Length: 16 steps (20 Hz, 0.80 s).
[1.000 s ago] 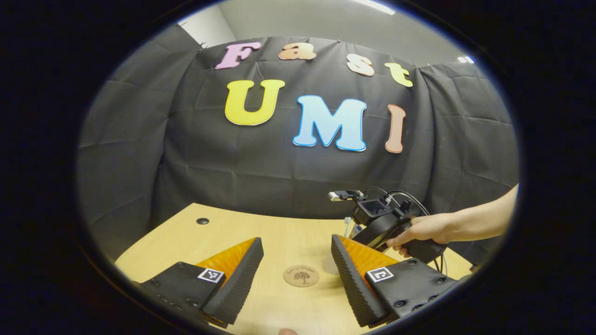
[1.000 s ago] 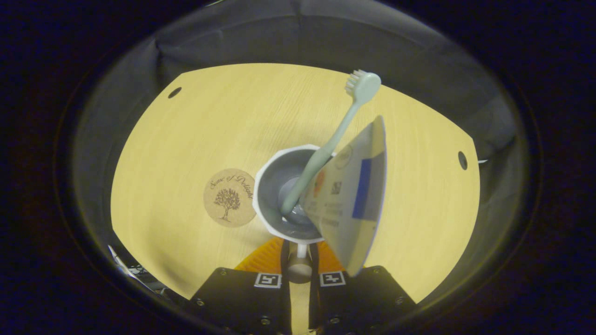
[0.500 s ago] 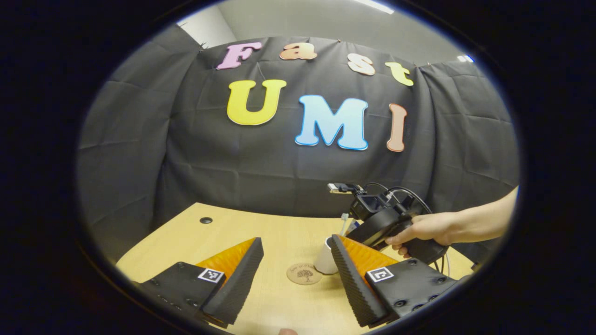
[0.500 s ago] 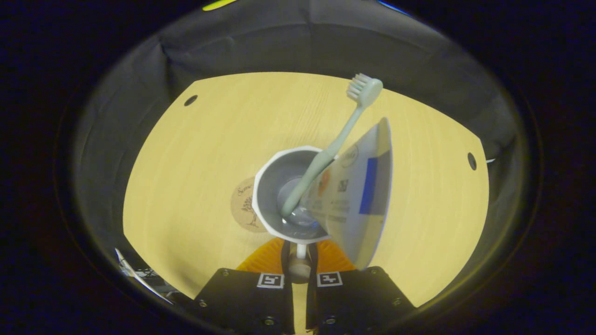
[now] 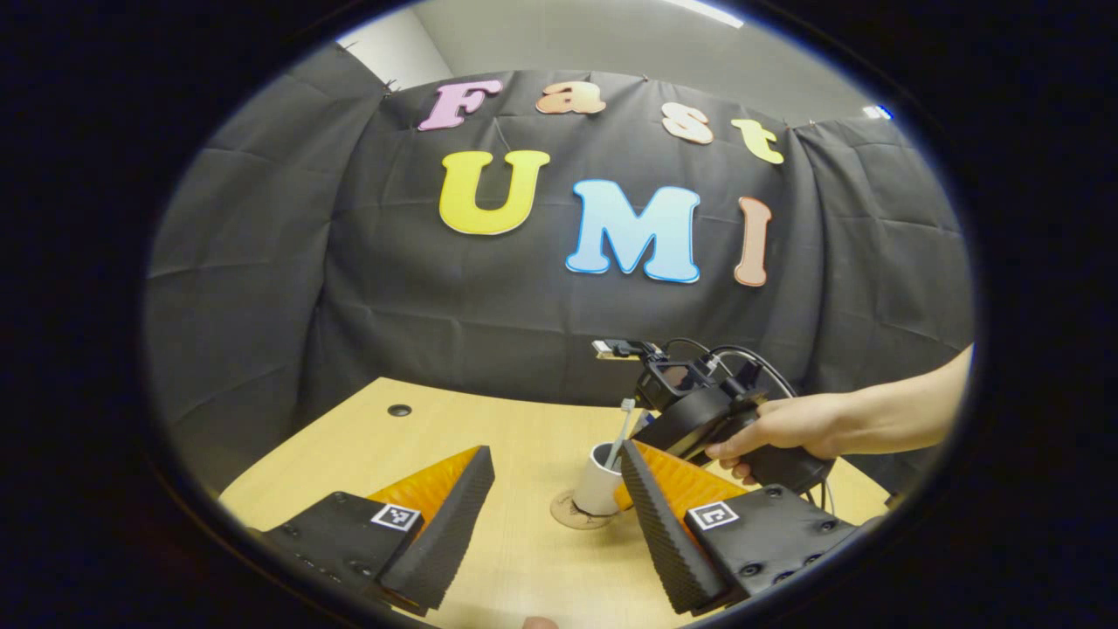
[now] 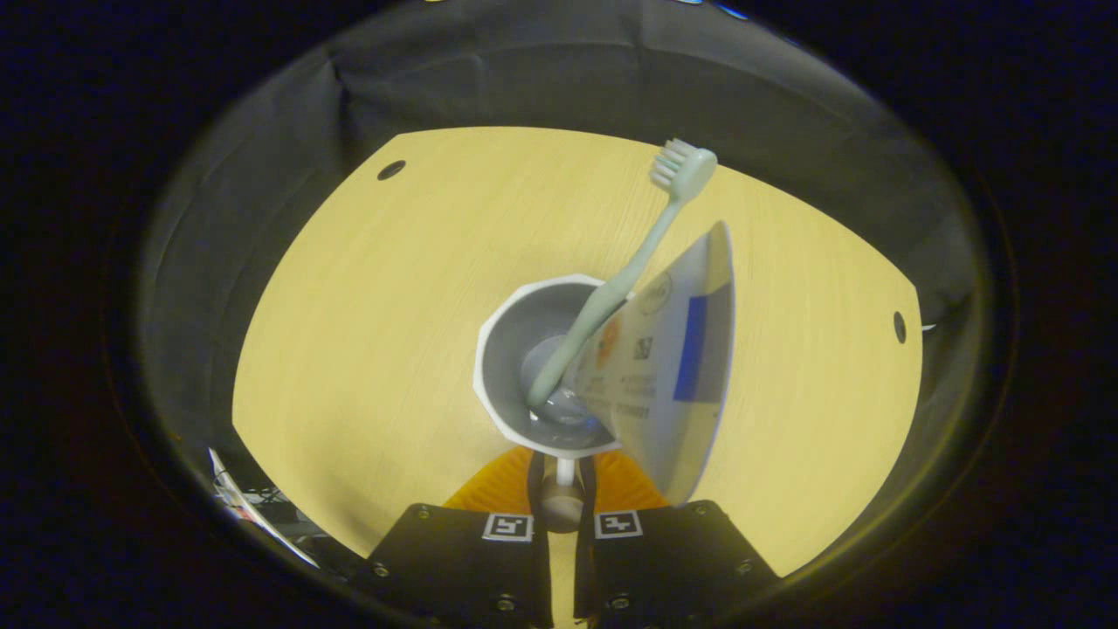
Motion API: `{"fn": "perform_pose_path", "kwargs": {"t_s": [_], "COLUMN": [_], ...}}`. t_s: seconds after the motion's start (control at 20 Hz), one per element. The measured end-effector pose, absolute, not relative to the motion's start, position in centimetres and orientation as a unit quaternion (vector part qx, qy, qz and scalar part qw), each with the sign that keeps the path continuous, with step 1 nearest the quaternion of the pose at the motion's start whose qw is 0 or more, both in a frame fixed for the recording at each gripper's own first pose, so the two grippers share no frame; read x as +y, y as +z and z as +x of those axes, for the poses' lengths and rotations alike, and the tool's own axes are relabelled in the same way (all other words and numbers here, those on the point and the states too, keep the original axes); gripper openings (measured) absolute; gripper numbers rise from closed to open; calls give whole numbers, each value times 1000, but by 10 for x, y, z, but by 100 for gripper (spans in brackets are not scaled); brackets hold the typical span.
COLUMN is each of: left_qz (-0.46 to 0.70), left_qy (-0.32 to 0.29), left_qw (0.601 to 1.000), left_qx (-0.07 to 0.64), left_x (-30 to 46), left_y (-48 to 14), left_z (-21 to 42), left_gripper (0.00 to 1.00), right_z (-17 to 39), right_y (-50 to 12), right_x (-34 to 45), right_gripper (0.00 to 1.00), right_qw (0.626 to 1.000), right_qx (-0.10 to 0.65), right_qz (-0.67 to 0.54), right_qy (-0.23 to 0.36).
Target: Put the toothbrush and toothpaste on the desktop into the cup, then pick up the cup and place it on the coaster on the desktop.
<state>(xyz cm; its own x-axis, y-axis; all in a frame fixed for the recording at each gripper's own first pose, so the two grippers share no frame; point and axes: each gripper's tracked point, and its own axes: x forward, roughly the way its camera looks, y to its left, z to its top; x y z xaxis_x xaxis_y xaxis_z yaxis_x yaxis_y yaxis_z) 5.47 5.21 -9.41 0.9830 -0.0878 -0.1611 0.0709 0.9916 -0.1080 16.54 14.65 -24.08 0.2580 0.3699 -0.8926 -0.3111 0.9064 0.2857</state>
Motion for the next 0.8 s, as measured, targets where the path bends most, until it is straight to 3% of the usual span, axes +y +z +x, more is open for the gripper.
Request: {"fn": "perform_pose_path", "kwargs": {"t_s": [0.45,0.75,0.8], "left_qz": [-55,-52,-53], "left_qy": [-32,-35,-36], "left_qw": [994,994,994], "left_qx": [86,84,84], "left_x": [66,67,67], "left_y": [-99,-98,-97], "left_z": [50,51,52], "left_gripper": [95,95,95], "right_z": [162,162,162], "right_y": [-246,-240,-236], "right_x": [170,162,157], "right_gripper": [11,27,25], "right_qw": [789,795,798], "right_qx": [575,568,564], "right_qz": [-19,-26,-23], "right_qy": [216,213,211]}}
